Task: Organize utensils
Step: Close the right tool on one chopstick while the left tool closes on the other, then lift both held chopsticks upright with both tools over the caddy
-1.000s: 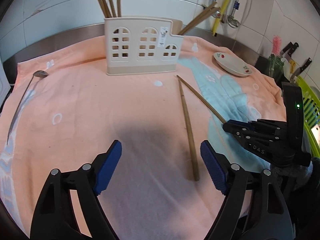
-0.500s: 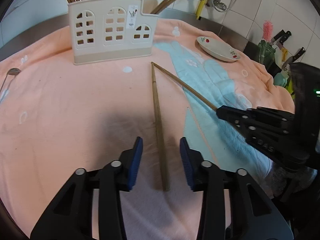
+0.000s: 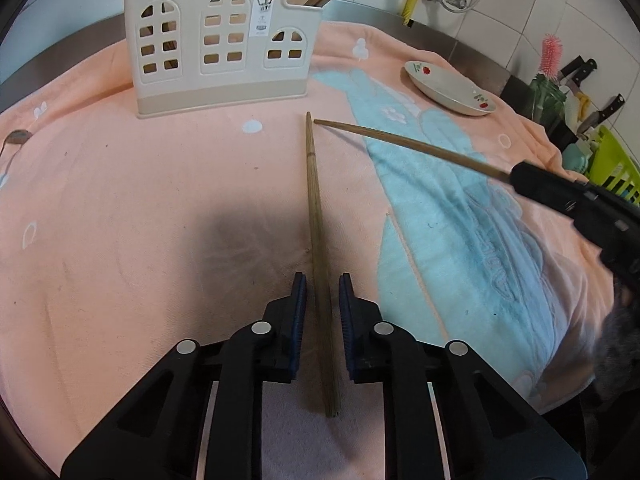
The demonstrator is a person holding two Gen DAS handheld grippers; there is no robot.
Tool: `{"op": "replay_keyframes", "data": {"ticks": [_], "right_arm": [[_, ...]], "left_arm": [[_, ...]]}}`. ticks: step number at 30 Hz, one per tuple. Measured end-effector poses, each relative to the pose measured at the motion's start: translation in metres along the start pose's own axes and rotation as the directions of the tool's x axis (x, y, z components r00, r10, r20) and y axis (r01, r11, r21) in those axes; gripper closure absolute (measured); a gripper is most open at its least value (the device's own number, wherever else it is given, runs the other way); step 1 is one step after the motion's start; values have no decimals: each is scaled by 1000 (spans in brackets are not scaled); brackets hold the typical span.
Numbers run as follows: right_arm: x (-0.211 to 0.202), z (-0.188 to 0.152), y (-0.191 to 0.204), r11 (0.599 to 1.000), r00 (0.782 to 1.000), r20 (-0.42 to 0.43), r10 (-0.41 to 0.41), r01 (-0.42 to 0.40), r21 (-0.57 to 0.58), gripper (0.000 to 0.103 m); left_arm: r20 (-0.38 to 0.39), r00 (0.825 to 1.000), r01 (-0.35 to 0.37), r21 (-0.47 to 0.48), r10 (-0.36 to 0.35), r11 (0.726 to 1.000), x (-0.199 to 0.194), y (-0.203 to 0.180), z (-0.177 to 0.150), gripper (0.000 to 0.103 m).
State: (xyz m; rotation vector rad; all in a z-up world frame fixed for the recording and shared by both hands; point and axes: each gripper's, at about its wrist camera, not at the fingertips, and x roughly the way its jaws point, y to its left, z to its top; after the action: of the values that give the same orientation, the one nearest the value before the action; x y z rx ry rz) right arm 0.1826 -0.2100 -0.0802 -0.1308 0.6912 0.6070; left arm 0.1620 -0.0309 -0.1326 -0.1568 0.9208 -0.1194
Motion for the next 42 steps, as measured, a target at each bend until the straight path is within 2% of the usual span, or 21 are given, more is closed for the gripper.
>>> {"op": "replay_keyframes", "data": {"ticks": [5, 12, 20, 26, 37, 42], "right_arm": [[-6, 7, 2, 1000, 1000, 14, 3, -3, -6, 97], [-17, 18, 2, 1000, 999, 41, 0, 0, -5, 97], [-35, 42, -5, 999, 996, 88, 23, -25, 23, 97], [-45, 70, -1, 999, 992, 115, 42, -43, 8, 97], [-50, 118, 10, 996, 990, 112, 81, -77, -39, 97], [-56, 154, 12, 995, 986, 143, 86, -78, -58, 97]], "left_arm": [[-7, 1000, -13, -4, 13, 1000, 1, 1, 3, 97], [4, 1000, -19, -5, 19, 1000, -10, 5, 4, 97], [108, 994, -21, -2, 21, 1000, -58, 13, 21, 97], [217, 976, -19, 14, 16, 1000, -102, 16, 48, 97], [274, 961, -28, 45, 15, 999, -135, 26, 83, 97], [317, 948, -32, 54, 13, 998, -156, 27, 110, 97]]}}
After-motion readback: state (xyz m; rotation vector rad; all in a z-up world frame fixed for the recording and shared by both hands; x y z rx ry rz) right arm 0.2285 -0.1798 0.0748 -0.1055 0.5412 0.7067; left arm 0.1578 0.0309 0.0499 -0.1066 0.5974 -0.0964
